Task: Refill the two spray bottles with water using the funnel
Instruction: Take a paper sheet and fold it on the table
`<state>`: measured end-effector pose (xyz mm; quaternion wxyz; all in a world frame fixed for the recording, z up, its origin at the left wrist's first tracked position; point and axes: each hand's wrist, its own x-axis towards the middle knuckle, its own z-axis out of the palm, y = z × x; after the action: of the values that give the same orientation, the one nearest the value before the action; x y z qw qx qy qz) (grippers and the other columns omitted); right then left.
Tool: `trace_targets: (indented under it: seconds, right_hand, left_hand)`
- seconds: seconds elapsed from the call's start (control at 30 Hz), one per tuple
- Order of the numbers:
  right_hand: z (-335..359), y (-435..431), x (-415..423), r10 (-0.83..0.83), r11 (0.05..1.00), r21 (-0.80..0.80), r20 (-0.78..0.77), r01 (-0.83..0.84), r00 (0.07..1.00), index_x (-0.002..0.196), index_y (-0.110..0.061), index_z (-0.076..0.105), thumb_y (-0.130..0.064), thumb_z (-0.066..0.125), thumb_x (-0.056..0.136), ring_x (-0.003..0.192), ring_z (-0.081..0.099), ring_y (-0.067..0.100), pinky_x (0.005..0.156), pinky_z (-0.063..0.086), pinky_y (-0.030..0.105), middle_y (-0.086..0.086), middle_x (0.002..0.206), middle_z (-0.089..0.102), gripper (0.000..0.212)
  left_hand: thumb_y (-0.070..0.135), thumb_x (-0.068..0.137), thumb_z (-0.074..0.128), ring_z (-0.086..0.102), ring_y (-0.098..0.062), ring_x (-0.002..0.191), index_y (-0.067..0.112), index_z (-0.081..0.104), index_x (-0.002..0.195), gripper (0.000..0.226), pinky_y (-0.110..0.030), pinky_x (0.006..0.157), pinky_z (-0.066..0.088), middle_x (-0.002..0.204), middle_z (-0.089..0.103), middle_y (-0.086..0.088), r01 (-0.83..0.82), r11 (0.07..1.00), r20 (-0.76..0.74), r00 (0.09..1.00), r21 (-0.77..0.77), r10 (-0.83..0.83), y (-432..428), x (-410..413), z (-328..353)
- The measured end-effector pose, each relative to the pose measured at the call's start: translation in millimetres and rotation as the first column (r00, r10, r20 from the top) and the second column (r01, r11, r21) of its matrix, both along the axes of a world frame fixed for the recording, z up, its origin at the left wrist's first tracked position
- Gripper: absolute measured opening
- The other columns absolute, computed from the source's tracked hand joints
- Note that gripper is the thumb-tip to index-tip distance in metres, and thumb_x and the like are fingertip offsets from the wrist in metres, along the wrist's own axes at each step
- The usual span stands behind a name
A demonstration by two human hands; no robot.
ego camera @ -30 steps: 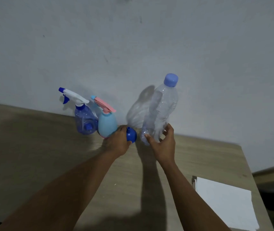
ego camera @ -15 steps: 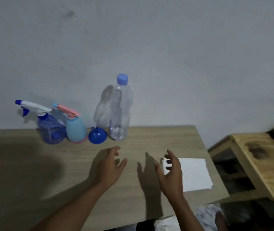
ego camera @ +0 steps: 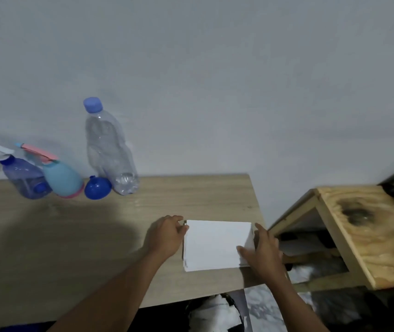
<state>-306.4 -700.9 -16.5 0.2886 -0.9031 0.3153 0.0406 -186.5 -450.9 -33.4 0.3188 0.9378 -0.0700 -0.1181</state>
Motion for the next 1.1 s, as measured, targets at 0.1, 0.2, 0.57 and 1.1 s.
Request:
trace_targets:
  seconds: [0.1, 0.2, 0.57, 1.1]
  right_hand:
    - [-5, -3, 0, -0.002, 0.999, 0.05, 0.047, -0.001, 0.999, 0.151, -0.025, 0.032, -0.041, 0.08, 0.076, 0.137, 0.034, 0.028, 0.11, 0.034, 0.056, 0.006, 0.145, 0.042, 0.091]
    - [-11, -5, -2, 0.003, 0.999, 0.042, 0.044, -0.005, 0.999, 0.151, -0.027, 0.029, -0.042, 0.079, 0.076, 0.139, 0.032, 0.028, 0.112, 0.031, 0.057, 0.004, 0.147, 0.039, 0.091]
    - [-6, -8, -4, -0.006, 0.999, 0.052, 0.056, 0.003, 0.998, 0.153, -0.026, 0.026, -0.043, 0.08, 0.078, 0.139, 0.036, 0.028, 0.111, 0.031, 0.055, 0.004, 0.149, 0.036, 0.094]
    - [-7, -3, -7, -0.004, 1.0, 0.019, 0.04, 0.003, 0.999, 0.153, -0.026, 0.024, -0.044, 0.076, 0.081, 0.14, 0.037, 0.027, 0.111, 0.03, 0.051, 0.003, 0.151, 0.037, 0.091]
  left_hand:
    - [0.042, 0.088, 0.066, 0.066, -0.02, 0.103, 0.031, 0.069, 0.118, 0.032, -0.036, 0.091, 0.053, 0.107, 0.07, 0.004, -0.064, 0.998, -0.003, 0.998, 0.028, 0.064, -12, 3, -8]
    - [0.03, 0.085, 0.074, 0.068, -0.019, 0.097, 0.028, 0.075, 0.106, 0.021, -0.034, 0.088, 0.053, 0.103, 0.069, 0.002, -0.112, 0.994, -0.01, 0.994, -0.022, 0.111, -20, 4, -11]
    - [0.03, 0.077, 0.08, 0.059, -0.018, 0.09, 0.032, 0.075, 0.077, 0.005, -0.038, 0.079, 0.047, 0.09, 0.06, 0.013, -0.101, 0.987, 0.225, 0.972, 0.124, 0.071, -19, -10, -9]
    - [0.027, 0.067, 0.067, 0.068, -0.017, 0.074, 0.028, 0.065, 0.069, 0.003, -0.038, 0.072, 0.052, 0.072, 0.072, 0.014, -0.03, 0.998, 0.281, 0.96, 0.061, 0.012, -25, -26, 1]
